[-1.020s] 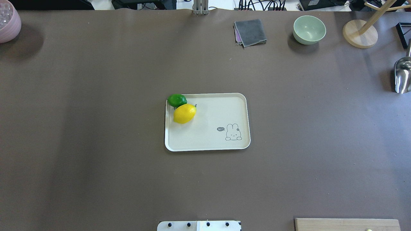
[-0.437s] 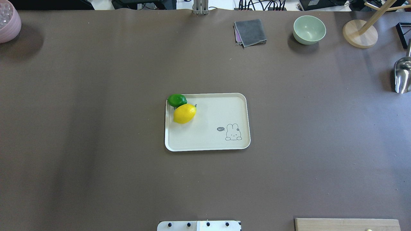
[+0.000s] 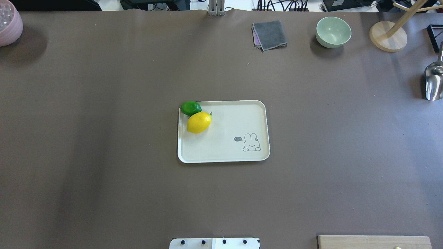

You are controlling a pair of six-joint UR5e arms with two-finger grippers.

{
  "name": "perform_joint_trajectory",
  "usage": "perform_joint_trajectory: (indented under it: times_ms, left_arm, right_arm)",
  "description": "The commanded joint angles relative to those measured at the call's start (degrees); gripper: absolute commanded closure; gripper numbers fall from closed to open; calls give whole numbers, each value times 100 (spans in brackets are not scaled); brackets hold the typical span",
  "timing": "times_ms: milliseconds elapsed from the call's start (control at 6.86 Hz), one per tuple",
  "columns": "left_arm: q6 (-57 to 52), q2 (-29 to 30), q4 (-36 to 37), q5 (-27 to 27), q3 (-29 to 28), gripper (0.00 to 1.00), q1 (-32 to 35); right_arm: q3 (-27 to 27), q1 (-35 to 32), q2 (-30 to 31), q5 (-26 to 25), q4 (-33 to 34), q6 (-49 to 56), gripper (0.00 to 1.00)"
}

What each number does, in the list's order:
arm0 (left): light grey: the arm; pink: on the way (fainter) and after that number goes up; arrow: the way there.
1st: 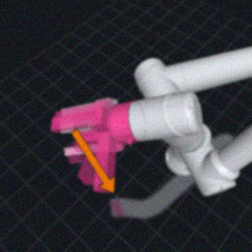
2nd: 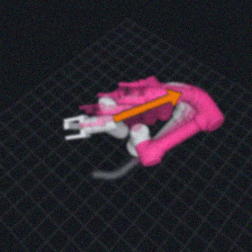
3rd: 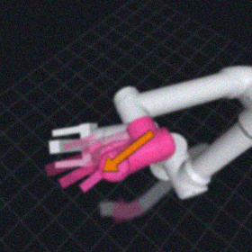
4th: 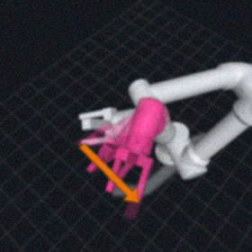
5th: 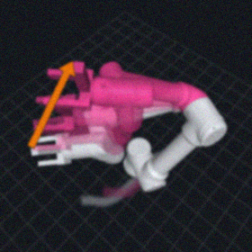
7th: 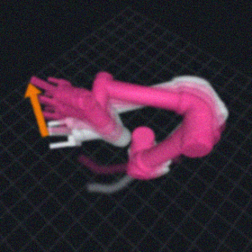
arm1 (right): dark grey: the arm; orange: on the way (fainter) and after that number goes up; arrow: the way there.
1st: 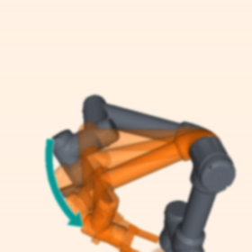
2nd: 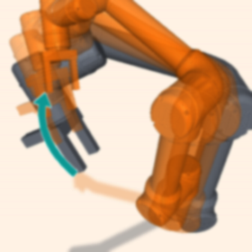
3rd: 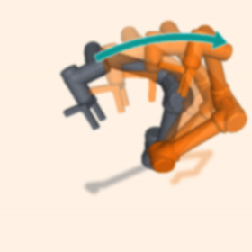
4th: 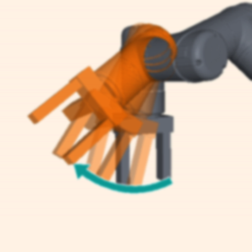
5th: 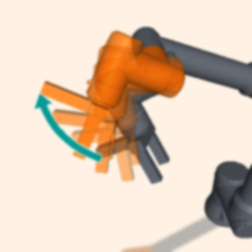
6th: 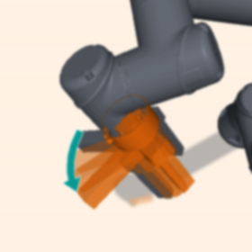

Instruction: Place all lemons on tray

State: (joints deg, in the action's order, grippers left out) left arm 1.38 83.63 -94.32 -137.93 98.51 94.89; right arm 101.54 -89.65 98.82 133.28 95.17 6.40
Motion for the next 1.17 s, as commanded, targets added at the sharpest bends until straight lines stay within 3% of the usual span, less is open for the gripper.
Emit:
perform_joint_trajectory:
  times_ms: [0,1020]
  left_arm:
    - [2,-5,-77,-156,19,0,-5]
    - [2,-5,-139,-156,19,0,-6]
  right_arm:
    - [14,0,-3,84,2,1,0]
    - [-3,97,-3,84,2,-7,0]
